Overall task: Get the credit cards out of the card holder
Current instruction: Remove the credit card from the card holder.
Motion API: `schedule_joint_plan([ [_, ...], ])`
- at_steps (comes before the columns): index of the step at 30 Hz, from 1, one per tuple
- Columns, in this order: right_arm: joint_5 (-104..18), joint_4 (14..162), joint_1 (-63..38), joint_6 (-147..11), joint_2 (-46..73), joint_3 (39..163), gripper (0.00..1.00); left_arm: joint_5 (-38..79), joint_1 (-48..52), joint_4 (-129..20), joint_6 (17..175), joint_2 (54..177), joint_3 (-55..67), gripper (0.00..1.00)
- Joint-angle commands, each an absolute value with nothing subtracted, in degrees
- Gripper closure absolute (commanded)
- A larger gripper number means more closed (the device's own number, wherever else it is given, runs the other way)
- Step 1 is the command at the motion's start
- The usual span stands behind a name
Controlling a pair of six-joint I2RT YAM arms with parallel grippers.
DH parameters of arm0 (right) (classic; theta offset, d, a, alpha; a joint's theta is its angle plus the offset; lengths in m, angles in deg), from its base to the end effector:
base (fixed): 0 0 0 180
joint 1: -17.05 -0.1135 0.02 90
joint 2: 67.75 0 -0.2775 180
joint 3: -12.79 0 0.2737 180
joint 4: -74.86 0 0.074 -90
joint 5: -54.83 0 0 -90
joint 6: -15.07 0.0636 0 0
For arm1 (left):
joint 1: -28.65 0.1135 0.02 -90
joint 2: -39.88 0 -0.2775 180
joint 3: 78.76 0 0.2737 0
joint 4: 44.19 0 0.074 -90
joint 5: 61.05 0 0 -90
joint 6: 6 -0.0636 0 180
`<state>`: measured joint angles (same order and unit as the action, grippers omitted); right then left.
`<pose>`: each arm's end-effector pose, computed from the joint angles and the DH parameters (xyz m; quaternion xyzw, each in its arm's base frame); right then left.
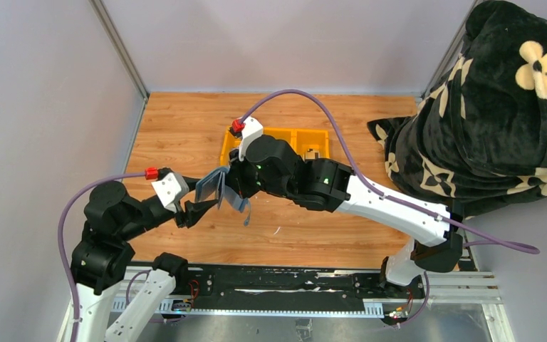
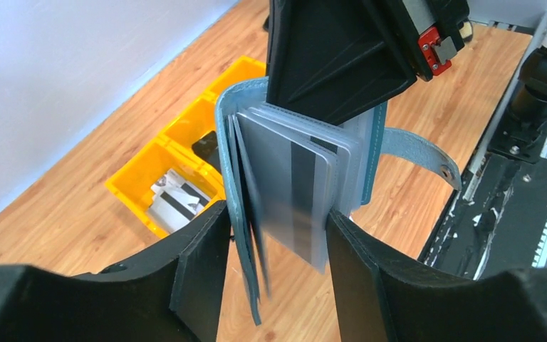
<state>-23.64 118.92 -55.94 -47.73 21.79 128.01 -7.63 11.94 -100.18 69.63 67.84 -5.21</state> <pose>0.1274 0.3729 0.4666 -0.2598 0.7662 0.3943 0.4359 0.0748 -0.0620 0.4165 0.3890 0.6490 -0.2535 0.6027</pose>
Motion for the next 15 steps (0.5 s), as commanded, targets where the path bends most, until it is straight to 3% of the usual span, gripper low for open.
schedule_joint_plan([
  [1, -25.4, 115.9, -56.8, -47.2, 18.2, 126.2, 1.00, -2.8, 11.7, -97.0, 68.8, 66.4, -4.8, 0.46],
  [6, -28.2, 109.5, -56.8, -49.2, 14.1, 120.2, 1.00, -2.1, 11.7, -97.5, 66.6, 65.4, -4.3, 0.52],
  [15, -42.4, 94.0, -56.7, -54.6, 6.2, 108.3, 1.00, -8.4, 11.7, -99.8, 67.0, 65.7, -1.8, 0.52],
])
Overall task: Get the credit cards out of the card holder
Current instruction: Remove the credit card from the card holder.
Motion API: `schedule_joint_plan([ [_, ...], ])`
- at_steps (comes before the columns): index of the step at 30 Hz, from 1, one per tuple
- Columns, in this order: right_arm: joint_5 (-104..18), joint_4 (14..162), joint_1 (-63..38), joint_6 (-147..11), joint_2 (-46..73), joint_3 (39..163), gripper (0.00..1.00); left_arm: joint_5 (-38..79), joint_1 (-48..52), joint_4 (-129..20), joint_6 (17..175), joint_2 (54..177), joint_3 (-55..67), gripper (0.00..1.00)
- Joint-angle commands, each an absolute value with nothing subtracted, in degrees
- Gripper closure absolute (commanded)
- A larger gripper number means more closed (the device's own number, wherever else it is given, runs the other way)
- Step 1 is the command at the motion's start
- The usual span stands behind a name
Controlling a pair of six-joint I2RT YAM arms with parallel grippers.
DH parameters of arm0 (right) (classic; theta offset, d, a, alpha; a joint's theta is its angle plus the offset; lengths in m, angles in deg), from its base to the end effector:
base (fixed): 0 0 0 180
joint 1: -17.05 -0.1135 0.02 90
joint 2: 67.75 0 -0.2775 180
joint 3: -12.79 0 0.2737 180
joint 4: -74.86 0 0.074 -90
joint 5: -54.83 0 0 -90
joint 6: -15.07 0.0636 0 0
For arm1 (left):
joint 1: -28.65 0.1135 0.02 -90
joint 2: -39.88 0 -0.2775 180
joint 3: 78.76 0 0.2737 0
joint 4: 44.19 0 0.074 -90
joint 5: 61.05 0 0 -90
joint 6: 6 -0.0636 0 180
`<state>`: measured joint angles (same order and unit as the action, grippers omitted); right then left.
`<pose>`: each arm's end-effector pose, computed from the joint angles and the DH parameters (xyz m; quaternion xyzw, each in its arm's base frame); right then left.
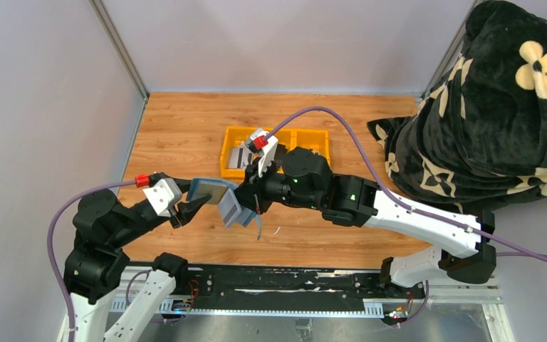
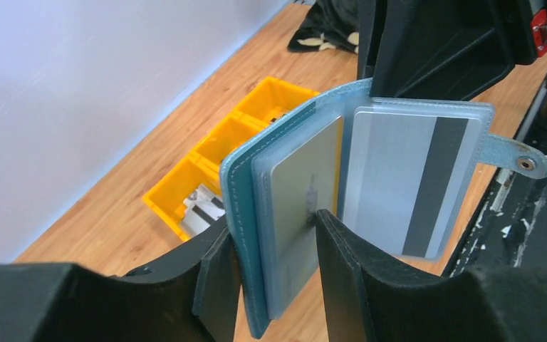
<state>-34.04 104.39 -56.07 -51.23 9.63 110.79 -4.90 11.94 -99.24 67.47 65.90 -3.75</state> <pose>0.1033 0.3360 0.4594 -0.3118 0.6930 0.4812 0.4371 0.0629 -0.0559 0.4284 0.3900 0.6259 -0.2175 0.6394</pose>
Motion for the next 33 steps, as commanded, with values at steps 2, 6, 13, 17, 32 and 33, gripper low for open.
schedule_joint_plan([
  [2, -44.5, 92.2, -56.7, -55.7, 4.6, 106.7, 1.00, -12.7, 11.7, -101.3, 66.7, 66.0, -0.7, 0.53],
  [6, -49.2, 88.9, -56.7, -57.3, 2.7, 104.2, 1.00, -22.4, 11.7, -104.8, 68.4, 67.2, 1.8, 0.55],
  [13, -53.8, 84.4, -56.7, -59.8, -0.6, 99.6, 1.00, -27.3, 11.7, -106.9, 72.0, 70.3, 6.0, 0.89],
  [17, -53.9, 84.8, -56.5, -61.5, -2.7, 98.1, 0.90, -26.5, 11.7, -106.9, 72.5, 71.1, 7.1, 0.98],
  [32, -46.4, 101.3, -46.4, -61.8, -9.7, 103.6, 0.26, -22.7, 11.7, -105.1, 78.0, 71.7, 7.6, 1.00],
  [33, -48.0, 100.3, -46.4, -60.8, -9.2, 103.9, 0.25, -23.2, 11.7, -105.1, 78.4, 71.8, 7.5, 1.00],
])
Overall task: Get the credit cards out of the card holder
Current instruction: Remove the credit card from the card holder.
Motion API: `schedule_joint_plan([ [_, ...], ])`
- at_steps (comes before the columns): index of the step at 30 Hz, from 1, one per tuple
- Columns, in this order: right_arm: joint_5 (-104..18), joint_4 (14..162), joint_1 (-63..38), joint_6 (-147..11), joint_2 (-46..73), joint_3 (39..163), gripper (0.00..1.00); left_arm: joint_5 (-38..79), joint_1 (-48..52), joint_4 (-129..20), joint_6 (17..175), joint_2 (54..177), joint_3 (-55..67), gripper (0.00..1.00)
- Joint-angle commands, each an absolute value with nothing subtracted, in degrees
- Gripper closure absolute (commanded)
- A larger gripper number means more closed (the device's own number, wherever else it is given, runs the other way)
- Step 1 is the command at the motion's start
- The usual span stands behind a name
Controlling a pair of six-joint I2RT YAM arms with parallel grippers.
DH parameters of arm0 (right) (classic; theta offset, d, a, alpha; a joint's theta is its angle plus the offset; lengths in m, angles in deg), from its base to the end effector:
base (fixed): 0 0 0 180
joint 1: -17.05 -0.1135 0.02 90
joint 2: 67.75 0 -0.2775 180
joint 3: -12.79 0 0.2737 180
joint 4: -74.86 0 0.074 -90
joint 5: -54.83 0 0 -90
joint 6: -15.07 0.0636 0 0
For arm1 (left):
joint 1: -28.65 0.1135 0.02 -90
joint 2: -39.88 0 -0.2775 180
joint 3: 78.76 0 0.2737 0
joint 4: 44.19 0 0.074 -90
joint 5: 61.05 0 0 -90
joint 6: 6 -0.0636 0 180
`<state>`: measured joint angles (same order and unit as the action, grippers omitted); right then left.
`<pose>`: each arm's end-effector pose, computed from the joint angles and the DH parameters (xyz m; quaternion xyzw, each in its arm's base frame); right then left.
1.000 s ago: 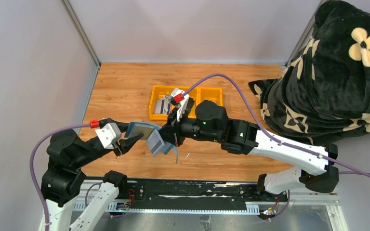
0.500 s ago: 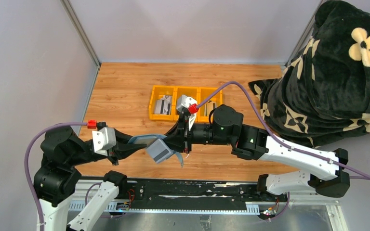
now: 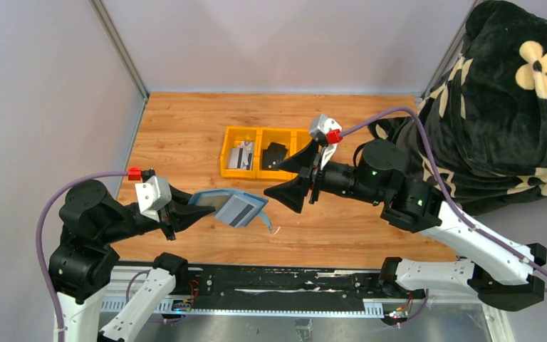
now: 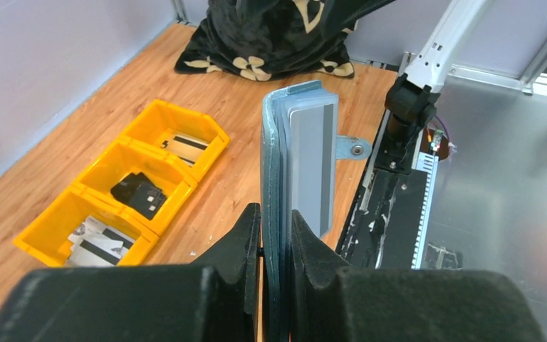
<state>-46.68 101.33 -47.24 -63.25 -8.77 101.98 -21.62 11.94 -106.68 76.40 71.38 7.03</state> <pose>0.0968 0.2304 0.4979 -0.3670 0.5773 0.5009 0.5301 0.0399 -0.0633 0.4644 0.4173 0.6092 -0.3688 0.5645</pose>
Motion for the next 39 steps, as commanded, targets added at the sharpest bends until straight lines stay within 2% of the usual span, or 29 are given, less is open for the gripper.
schedule_joint_plan([
  [1, -50.0, 99.5, -46.4, -60.0, -8.5, 104.3, 0.24, -23.5, 11.7, -105.1, 78.6, 71.9, 7.3, 1.00],
  [11, -68.1, 94.9, -46.5, -56.5, 0.7, 106.5, 0.22, -27.2, 11.7, -101.7, 86.5, 72.3, 4.1, 1.00],
  [16, -70.8, 95.4, -46.7, -56.6, 1.3, 105.5, 0.22, -28.6, 11.7, -99.0, 90.1, 72.5, 2.6, 1.00],
  [19, -71.9, 95.7, -46.7, -56.9, 1.2, 104.4, 0.39, -29.6, 11.7, -96.3, 93.3, 72.9, 2.1, 1.00],
  [23, -73.9, 97.3, -46.7, -57.9, 1.1, 103.9, 0.94, -31.6, 11.7, -92.5, 99.8, 73.8, 0.9, 1.00],
  [24, -73.8, 97.9, -46.8, -58.3, 0.9, 103.9, 1.00, -32.5, 11.7, -91.1, 101.7, 74.0, 0.5, 1.00],
  [25, -74.2, 98.0, -46.8, -58.7, 0.6, 103.5, 1.00, -33.9, 11.7, -89.5, 104.0, 74.2, -0.1, 0.96],
  [27, -75.2, 97.2, -46.8, -59.1, -0.5, 102.8, 1.00, -36.3, 11.7, -85.9, 109.1, 74.7, -1.2, 0.71],
  [29, -75.6, 95.9, -46.7, -59.5, -1.9, 101.5, 1.00, -38.3, 11.7, -83.8, 112.4, 75.4, -1.8, 0.50],
  [31, -75.8, 95.0, -46.7, -59.7, -2.9, 100.3, 1.00, -40.0, 11.7, -83.8, 113.6, 76.3, -1.7, 0.41],
  [33, -76.0, 94.7, -46.7, -59.6, -3.3, 100.0, 1.00, -40.4, 11.7, -83.8, 113.9, 76.9, -1.7, 0.43],
  [39, -76.7, 93.3, -46.7, -58.6, -2.8, 99.8, 1.00, -40.8, 11.7, -83.4, 114.4, 77.3, -2.7, 0.66],
])
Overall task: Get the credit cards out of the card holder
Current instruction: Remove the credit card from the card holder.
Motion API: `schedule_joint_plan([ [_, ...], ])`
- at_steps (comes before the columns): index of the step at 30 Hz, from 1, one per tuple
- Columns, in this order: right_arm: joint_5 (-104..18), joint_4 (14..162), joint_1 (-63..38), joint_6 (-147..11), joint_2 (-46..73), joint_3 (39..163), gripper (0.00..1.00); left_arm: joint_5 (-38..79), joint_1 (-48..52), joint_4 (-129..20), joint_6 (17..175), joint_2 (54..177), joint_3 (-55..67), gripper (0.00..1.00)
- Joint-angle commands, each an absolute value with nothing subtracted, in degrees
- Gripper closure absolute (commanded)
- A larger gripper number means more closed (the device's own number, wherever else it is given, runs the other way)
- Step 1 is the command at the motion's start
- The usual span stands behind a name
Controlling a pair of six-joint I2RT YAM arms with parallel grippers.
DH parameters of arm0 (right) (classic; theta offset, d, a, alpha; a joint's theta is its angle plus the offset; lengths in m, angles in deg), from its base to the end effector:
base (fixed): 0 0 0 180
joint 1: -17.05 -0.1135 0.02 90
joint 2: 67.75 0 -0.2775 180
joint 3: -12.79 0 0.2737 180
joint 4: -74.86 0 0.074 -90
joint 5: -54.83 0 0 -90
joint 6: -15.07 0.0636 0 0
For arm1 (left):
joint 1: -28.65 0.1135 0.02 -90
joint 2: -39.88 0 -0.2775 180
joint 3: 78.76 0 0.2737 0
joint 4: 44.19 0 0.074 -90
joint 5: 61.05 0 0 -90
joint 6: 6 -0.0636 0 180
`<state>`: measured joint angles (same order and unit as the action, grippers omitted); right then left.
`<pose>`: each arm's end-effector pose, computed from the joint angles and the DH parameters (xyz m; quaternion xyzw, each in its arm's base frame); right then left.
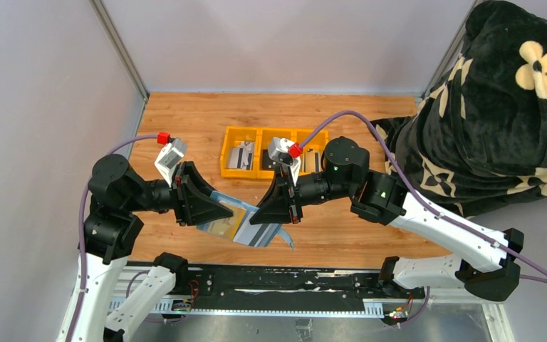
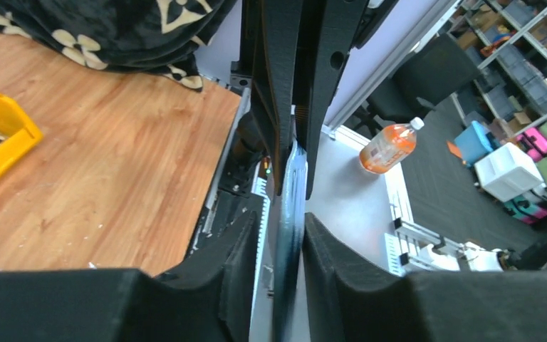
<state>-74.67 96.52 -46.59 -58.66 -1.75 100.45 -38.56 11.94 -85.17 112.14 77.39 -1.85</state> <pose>0.0901 0.2730 0.4680 -0.4862 0.5135 0.6105 0.3567 0.0881 -0.0878 0.4535 0.3262 0.6316 -0.5893 0.3840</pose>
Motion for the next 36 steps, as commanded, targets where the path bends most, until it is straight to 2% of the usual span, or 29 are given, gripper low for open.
schedule_joint_plan([
  [1, -76.7, 92.8, -46.6, -58.6, -2.9, 99.7, 1.00, -41.3, 11.7, -83.8, 113.9, 77.2, -2.7, 0.69],
  [5, -76.1, 91.3, -46.2, -58.7, -3.4, 99.1, 1.00, -43.6, 11.7, -86.8, 111.8, 77.2, -2.5, 0.78],
  [7, -75.9, 90.4, -45.8, -58.7, -3.5, 98.6, 0.98, -44.9, 11.7, -87.2, 111.6, 77.3, -2.5, 0.85],
  [8, -75.4, 90.4, -45.4, -58.6, -3.4, 98.5, 0.83, -44.8, 11.7, -87.5, 111.3, 77.6, -2.3, 0.89],
  [10, -73.5, 90.8, -44.0, -57.9, -3.5, 98.3, 0.64, -43.7, 11.7, -88.5, 110.2, 77.9, -1.5, 0.94],
  [12, -70.6, 91.0, -42.0, -56.2, -4.1, 98.0, 0.52, -41.4, 11.7, -90.1, 108.7, 78.4, -0.7, 0.97],
  [14, -66.2, 90.9, -40.5, -54.8, -6.3, 97.6, 0.47, -37.0, 11.8, -93.5, 105.5, 79.1, 1.0, 1.00],
  [19, -55.1, 88.1, -40.3, -51.2, -12.4, 95.1, 0.45, -24.5, 11.8, -99.0, 100.1, 80.0, 4.1, 1.00],
  [23, -60.8, 78.3, -40.7, -43.9, -12.2, 91.2, 0.47, -16.2, 11.7, -98.7, 99.7, 79.0, 3.8, 1.00],
  [29, -68.2, 74.9, -45.7, -41.3, -3.2, 91.3, 0.44, -16.1, 11.8, -98.2, 100.6, 78.6, 3.5, 1.00],
  [36, -68.1, 74.6, -46.3, -41.9, 1.0, 91.0, 0.43, -20.8, 11.8, -97.8, 102.9, 78.4, 3.6, 1.00],
])
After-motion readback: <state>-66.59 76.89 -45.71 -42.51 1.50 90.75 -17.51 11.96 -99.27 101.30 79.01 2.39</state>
